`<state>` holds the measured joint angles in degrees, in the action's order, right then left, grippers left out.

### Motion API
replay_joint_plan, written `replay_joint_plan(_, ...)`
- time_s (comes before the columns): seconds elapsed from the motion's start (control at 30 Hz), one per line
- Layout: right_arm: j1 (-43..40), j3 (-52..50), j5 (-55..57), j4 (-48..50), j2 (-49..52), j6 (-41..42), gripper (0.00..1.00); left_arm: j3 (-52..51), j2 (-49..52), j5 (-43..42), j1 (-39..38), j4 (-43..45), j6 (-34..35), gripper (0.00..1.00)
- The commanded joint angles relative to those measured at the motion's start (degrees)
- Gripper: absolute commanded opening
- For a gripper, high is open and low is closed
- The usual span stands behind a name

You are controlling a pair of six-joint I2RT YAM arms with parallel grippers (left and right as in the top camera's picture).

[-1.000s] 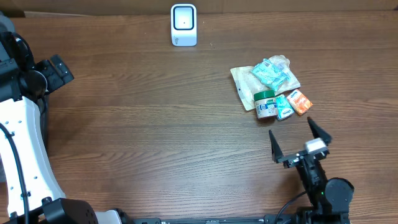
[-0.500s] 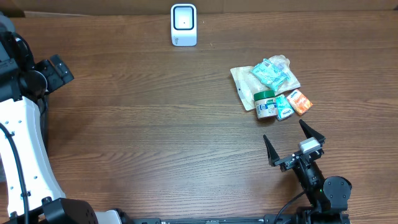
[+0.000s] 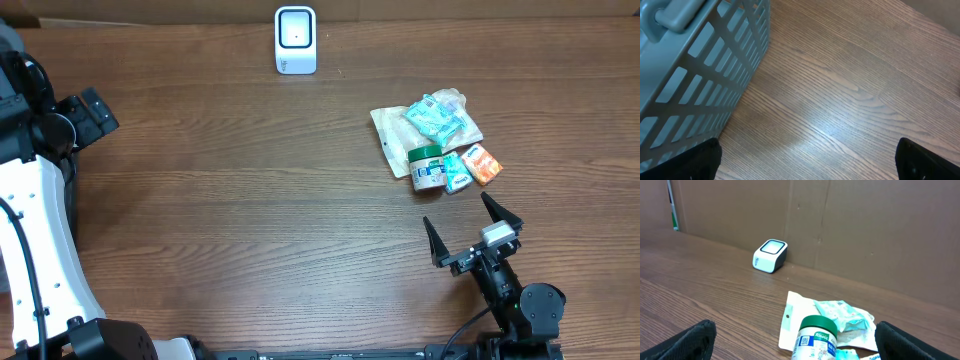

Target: Scan the item barcode

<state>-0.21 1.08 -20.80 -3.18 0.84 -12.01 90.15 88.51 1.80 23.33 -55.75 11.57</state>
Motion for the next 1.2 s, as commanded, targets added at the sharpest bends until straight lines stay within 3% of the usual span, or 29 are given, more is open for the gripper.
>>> replay_joint_plan(0.0,0.3,-0.6,-0.3,0.0,-0.7,0.2,1.00,0.5,-3.1,0.1,-1.4,0.0,-0.9,1.00)
replay_joint_plan(0.17,0.3,-0.6,-0.3,0.0,-0.7,0.2,1.00,-3.8,-12.8,0.1,-6.9,0.2,-0.9,1.00)
replay_joint_plan(0.33,0.3,-0.6,-0.3,0.0,-0.7,0.2,1.00,-20.1,-29.3,3.2,-12.2,4.2,-1.7,1.00)
replay_joint_plan(0.4,0.3,-0.6,-0.3,0.0,-0.7,0.2,1.00,-28.0,-35.4,1.7,-12.8,9.8,-1.7,1.00)
replay_joint_plan(0.53,0.3,-0.6,-0.3,0.0,-0.7,0.2,1.00,-46.3,-48.7,0.1,-14.1,29.2,-1.9,1.00)
replay_joint_plan(0.57,0.3,-0.6,-0.3,0.0,-0.7,0.2,1.00,-54.2,-54.7,0.1,-14.8,37.7,-2.3,1.00)
replay_joint_plan(0.83,0.3,-0.6,-0.3,0.0,-0.7,0.2,1.00,-76.5,-72.0,0.3,-16.8,57.1,-4.4,1.00)
replay_joint_plan(1.03,0.3,-0.6,-0.3,0.0,-0.7,0.2,1.00,-87.5,-81.7,1.5,-17.7,60.9,-4.4,1.00)
replay_joint_plan(1.17,0.3,-0.6,-0.3,0.0,-0.7,0.2,1.00,-89.9,-86.3,1.9,-17.8,56.5,-4.3,1.00)
